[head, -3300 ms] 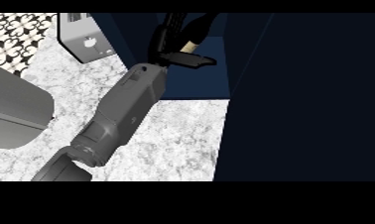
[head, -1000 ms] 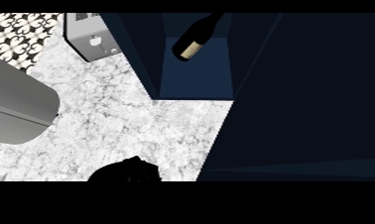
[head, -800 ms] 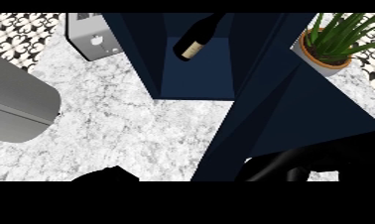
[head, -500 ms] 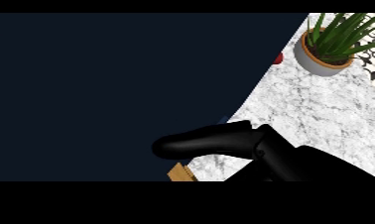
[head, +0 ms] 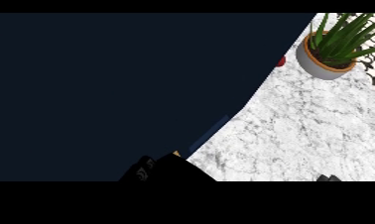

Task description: Pick up the wine, place it into the cabinet and close the cabinet

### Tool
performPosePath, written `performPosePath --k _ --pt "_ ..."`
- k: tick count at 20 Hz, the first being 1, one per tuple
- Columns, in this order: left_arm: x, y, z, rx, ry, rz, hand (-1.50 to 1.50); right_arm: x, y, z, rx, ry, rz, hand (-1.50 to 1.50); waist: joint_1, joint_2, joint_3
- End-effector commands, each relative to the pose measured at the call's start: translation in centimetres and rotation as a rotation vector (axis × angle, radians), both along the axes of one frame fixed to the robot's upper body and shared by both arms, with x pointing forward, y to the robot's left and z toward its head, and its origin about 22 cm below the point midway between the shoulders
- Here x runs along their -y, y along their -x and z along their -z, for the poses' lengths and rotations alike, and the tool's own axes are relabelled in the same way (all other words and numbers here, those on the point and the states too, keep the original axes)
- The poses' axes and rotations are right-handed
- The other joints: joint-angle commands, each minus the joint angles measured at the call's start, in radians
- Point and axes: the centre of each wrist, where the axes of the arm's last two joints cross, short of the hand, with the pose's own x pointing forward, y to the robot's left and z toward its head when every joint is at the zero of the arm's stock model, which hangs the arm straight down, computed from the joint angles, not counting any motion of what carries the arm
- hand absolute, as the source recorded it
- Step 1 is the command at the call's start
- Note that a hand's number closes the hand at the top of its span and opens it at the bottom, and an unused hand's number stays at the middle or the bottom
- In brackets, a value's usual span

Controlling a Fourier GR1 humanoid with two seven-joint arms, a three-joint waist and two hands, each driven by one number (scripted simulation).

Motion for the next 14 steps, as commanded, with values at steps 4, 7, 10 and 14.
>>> performPosePath --k 4,7,10,14 --pt "-4.4 -0.8 -0.5 0.000 -0.002 0.041 1.50 -6.5 -3.6 -0.4 0.052 0.000 0.132 1.50 0.005 0.005 0.000" --pt "-4.9 -1.4 -2.7 0.029 -0.014 0.058 1.50 -8.4 -5.9 -1.6 0.069 0.024 0.183 1.50 0.012 0.008 0.001" --pt "-6.5 -1.5 -1.2 0.014 -0.008 0.068 1.50 -8.8 -10.1 -1.2 0.028 -0.012 0.247 1.50 0.020 0.017 0.000" --pt "-7.6 -2.3 -1.9 0.043 0.010 0.058 1.50 -9.1 -14.3 0.0 -0.019 0.021 0.281 1.50 0.017 0.022 0.000"
